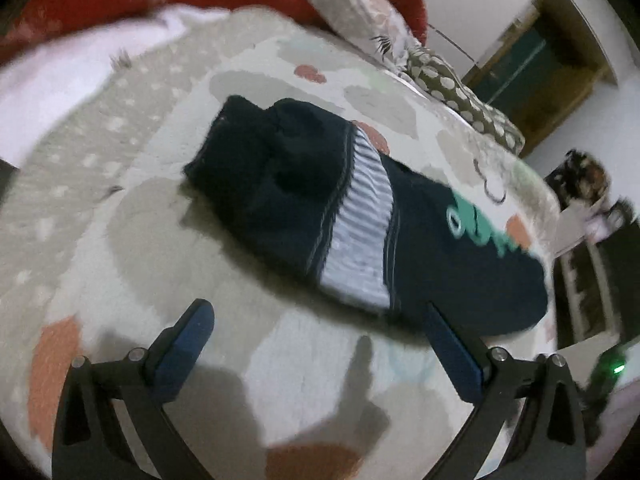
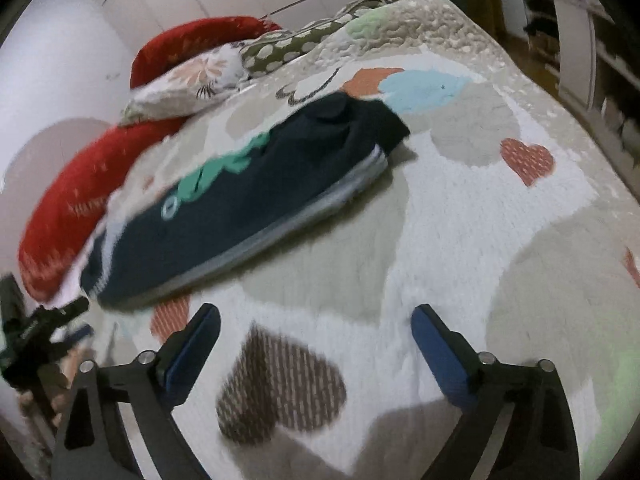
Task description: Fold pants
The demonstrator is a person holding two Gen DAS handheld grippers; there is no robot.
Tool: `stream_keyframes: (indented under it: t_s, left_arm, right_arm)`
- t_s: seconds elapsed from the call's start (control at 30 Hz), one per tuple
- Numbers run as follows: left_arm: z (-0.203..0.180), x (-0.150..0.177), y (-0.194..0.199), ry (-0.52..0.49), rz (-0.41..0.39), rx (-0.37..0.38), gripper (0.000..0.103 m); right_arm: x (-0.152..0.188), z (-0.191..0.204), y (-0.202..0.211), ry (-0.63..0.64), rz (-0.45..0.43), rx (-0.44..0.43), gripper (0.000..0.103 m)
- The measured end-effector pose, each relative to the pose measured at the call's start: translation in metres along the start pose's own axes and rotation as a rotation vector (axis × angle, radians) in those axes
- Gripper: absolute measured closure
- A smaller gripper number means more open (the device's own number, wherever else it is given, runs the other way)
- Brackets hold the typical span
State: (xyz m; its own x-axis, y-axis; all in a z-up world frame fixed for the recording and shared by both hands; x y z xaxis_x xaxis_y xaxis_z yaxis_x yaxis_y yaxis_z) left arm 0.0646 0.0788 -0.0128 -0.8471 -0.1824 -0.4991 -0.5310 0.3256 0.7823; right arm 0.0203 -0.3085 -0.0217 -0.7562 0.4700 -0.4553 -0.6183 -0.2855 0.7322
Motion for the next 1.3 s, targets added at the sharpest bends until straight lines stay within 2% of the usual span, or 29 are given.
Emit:
stream_keyframes:
  t_s: [0.07, 0.23, 0.37, 0.43, 0.47, 0.5, 0.57, 0.6, 0.63, 0.67, 0.97, 1.13, 1.3]
  left_arm:
    - [0.006, -0.013, -0.013, 0.04, 0.011, 0.016, 0.0]
    - [-0.006, -0.041, -0.031, 0.018, -0.002, 0.022, 0.0]
    - [-0.017, -0.053, -0.049, -0.013, 0.018, -0.047, 0.0]
    - [-0.019, -0.056, -0.054, -0.014, 0.024, -0.079, 0.004]
    - [-0.019, -0.056, -0.055, -0.016, 0.026, -0.098, 0.017]
    - [-0.019, -0.056, -0.055, -0.029, 0.034, -0.137, 0.039]
    - [-0.02, -0.057, -0.053, -0.057, 0.042, -0.146, 0.06]
    - [-0.021, -0.058, -0.05, -0.057, 0.043, -0.117, 0.073]
    - [-0.021, -0.057, -0.047, -0.051, 0.047, -0.095, 0.076]
    - [-0.021, -0.057, -0.043, -0.036, 0.05, -0.071, 0.08]
    - [-0.028, -0.038, -0.012, -0.03, 0.04, -0.043, 0.085]
    - [-0.029, -0.026, 0.02, -0.018, 0.012, -0.014, 0.085]
    - [-0.028, -0.004, 0.046, -0.036, -0.003, -0.025, 0.085]
  right_arm:
    - [-0.017, 0.001, -0.009, -0.034, -0.001, -0.018, 0.016]
    - [-0.053, 0.004, -0.031, -0.114, -0.025, -0.058, 0.017]
    - [-0.076, 0.007, -0.049, -0.168, -0.052, -0.062, 0.023]
    - [-0.083, 0.007, -0.055, -0.202, -0.067, -0.063, 0.028]
    - [-0.087, 0.007, -0.058, -0.222, -0.075, -0.063, 0.033]
    - [-0.089, 0.006, -0.059, -0.235, -0.08, -0.065, 0.039]
    - [-0.092, 0.003, -0.062, -0.266, -0.069, -0.068, 0.07]
    - [-0.091, 0.002, -0.063, -0.277, -0.053, -0.081, 0.074]
    - [-0.09, 0.001, -0.063, -0.288, -0.036, -0.1, 0.08]
    - [-0.089, 0.001, -0.062, -0.292, -0.03, -0.112, 0.081]
    - [-0.071, 0.021, -0.018, -0.244, -0.056, -0.155, 0.083]
    - [-0.058, 0.023, 0.003, -0.241, -0.047, -0.183, 0.084]
    - [-0.034, 0.019, 0.028, -0.248, -0.033, -0.231, 0.084]
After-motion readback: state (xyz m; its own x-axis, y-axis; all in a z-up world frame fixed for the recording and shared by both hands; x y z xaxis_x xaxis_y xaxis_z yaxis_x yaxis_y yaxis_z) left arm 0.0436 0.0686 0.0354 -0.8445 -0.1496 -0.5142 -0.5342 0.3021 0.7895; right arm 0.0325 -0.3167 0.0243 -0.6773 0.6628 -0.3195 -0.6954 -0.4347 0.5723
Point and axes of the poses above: each gripper's, at about its wrist camera, not at the fingertips, and y roughly against the way its jaws point, z to its left, x to its underside, the point moved 5 cm from there along -y, roughly the way its jaws point, and after that the axes turned 10 degrees about -y, right-handed, at the moved point
